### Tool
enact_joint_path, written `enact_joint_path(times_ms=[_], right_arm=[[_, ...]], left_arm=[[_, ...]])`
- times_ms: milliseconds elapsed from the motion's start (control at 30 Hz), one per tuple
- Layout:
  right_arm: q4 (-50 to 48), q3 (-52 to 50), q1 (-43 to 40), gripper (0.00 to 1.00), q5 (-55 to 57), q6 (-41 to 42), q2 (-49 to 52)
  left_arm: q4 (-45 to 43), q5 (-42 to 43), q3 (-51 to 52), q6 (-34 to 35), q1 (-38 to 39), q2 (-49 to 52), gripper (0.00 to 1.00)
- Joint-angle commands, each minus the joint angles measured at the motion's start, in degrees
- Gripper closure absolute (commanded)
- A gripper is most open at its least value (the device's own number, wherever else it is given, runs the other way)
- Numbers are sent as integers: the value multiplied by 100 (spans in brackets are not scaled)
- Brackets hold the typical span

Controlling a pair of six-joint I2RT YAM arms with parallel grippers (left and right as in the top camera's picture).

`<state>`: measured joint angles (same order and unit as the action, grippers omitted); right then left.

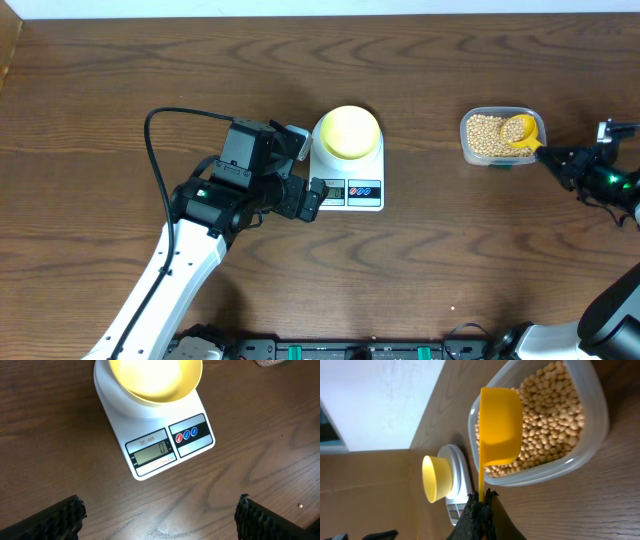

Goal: Scoop item into bowl and weigh 50g on scale
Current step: 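Drag the scoop through the soybeans toward the tub's near side, then lift the filled yellow scoop and carry it over the yellow bowl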

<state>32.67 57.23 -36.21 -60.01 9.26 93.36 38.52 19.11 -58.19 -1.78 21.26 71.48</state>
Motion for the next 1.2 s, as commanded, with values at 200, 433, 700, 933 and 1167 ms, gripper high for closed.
enact_joint_path(times_ms=[200, 433, 700, 933, 1167], right_arm=[[7, -50, -142, 99, -678, 293, 52], [7, -50, -306, 99, -1139, 293, 52], [7, -50, -308, 99, -1882, 295, 52], [61, -50, -210, 99, -2312, 295, 52], [319, -50, 260, 99, -2315, 295, 52]], left_arm=[[-4, -63, -4, -76, -20, 0, 2], [-4, -63, -4, -76, -20, 0, 2], [-4, -63, -4, -79, -20, 0, 2], [-4, -63, -4, -76, -20, 0, 2], [-4, -63, -4, -76, -20, 0, 2]])
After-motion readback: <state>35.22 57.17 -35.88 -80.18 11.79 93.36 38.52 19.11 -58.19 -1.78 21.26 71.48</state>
